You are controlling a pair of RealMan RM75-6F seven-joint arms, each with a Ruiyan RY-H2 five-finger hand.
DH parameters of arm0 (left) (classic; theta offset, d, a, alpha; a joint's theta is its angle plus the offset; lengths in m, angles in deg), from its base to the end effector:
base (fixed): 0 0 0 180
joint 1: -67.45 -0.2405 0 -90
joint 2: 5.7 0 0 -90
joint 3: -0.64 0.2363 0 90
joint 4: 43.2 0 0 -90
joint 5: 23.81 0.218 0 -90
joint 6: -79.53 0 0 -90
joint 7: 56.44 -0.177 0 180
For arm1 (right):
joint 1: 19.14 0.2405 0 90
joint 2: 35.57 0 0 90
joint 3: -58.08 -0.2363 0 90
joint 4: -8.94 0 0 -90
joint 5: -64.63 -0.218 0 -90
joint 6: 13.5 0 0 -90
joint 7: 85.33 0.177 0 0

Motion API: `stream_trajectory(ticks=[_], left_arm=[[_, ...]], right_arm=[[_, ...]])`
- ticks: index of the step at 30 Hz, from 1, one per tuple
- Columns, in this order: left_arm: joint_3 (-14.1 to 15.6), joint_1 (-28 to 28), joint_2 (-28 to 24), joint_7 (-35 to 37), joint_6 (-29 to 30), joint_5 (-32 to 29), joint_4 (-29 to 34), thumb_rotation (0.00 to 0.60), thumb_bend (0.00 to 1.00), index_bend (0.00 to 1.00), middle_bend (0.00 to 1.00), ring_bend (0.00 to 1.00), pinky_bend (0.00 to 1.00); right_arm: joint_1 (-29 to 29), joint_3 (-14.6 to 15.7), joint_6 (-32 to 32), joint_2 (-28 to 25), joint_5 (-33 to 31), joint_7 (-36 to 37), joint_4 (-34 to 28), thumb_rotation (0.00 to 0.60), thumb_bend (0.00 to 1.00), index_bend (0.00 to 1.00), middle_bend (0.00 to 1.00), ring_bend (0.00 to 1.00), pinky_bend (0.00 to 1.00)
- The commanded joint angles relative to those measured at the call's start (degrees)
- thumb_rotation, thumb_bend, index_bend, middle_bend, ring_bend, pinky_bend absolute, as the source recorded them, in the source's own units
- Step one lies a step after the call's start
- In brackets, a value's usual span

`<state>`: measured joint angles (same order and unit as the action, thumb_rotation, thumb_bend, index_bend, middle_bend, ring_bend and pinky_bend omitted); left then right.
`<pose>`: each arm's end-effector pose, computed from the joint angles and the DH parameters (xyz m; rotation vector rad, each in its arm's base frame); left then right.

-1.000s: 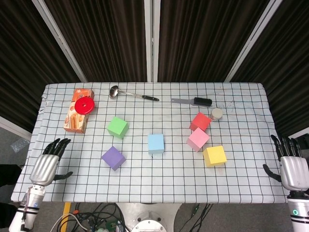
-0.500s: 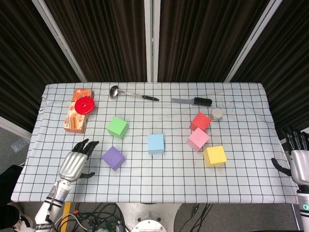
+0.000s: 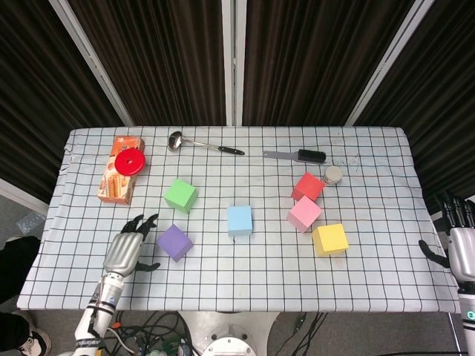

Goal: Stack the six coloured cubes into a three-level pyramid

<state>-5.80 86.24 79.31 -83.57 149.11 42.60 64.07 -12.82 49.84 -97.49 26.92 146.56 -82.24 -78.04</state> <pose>-0.1674 0.2505 -0.0076 -1.5833 -1.2385 -0.9136 -0.3136 -0.2421 0.1828 1.2987 -0.8087 0.9027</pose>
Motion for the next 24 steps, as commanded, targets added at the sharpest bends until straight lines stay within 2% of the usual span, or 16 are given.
stream_trajectory(ticks=[1, 4, 7, 11, 16, 24], left_arm=[[1.0, 1.3, -1.2, 0.0, -1.2, 3.7, -1.5, 0.600, 0.00, 0.05, 0.18, 0.05, 0.12], [2.9, 2.9, -3.2, 1.7, -2.8, 10.6, -4.3, 0.600, 0.00, 0.05, 0.16, 0.03, 0.12], [4.9, 5.4, -5.1, 5.7, -4.5, 19.6, -9.9, 0.600, 0.00, 0.07, 0.16, 0.03, 0.14], [7.1, 9.3, -7.5, 15.0, -6.9, 27.9, -15.3, 0.600, 0.00, 0.09, 0.17, 0.03, 0.15], [8.5, 13.2, -8.9, 21.4, -8.7, 33.2, -20.2, 0.600, 0.00, 0.09, 0.18, 0.03, 0.15], [8.1, 18.2, -9.0, 25.8, -11.0, 35.5, -24.2, 0.600, 0.00, 0.09, 0.18, 0.03, 0.15]], right_arm=[[-0.2, 0.1, -0.1, -0.1, -0.2, 0.2, 0.0, 0.600, 0.16, 0.00, 0.00, 0.00, 0.00], [-0.5, 0.1, -0.3, -0.3, -0.6, 0.1, 0.0, 0.600, 0.16, 0.00, 0.00, 0.00, 0.00], [-0.6, 0.0, -0.3, -0.5, -1.0, -0.2, -0.2, 0.600, 0.16, 0.00, 0.00, 0.00, 0.00], [-0.5, -0.1, 0.0, -0.7, -1.4, -0.6, -0.7, 0.600, 0.16, 0.00, 0.00, 0.00, 0.00], [-0.3, -0.2, 0.4, -1.0, -1.9, -1.8, -1.4, 0.600, 0.16, 0.00, 0.00, 0.00, 0.00], [0.0, -0.3, 1.2, -0.9, -3.0, -3.9, -2.5, 0.600, 0.16, 0.00, 0.00, 0.00, 0.00]])
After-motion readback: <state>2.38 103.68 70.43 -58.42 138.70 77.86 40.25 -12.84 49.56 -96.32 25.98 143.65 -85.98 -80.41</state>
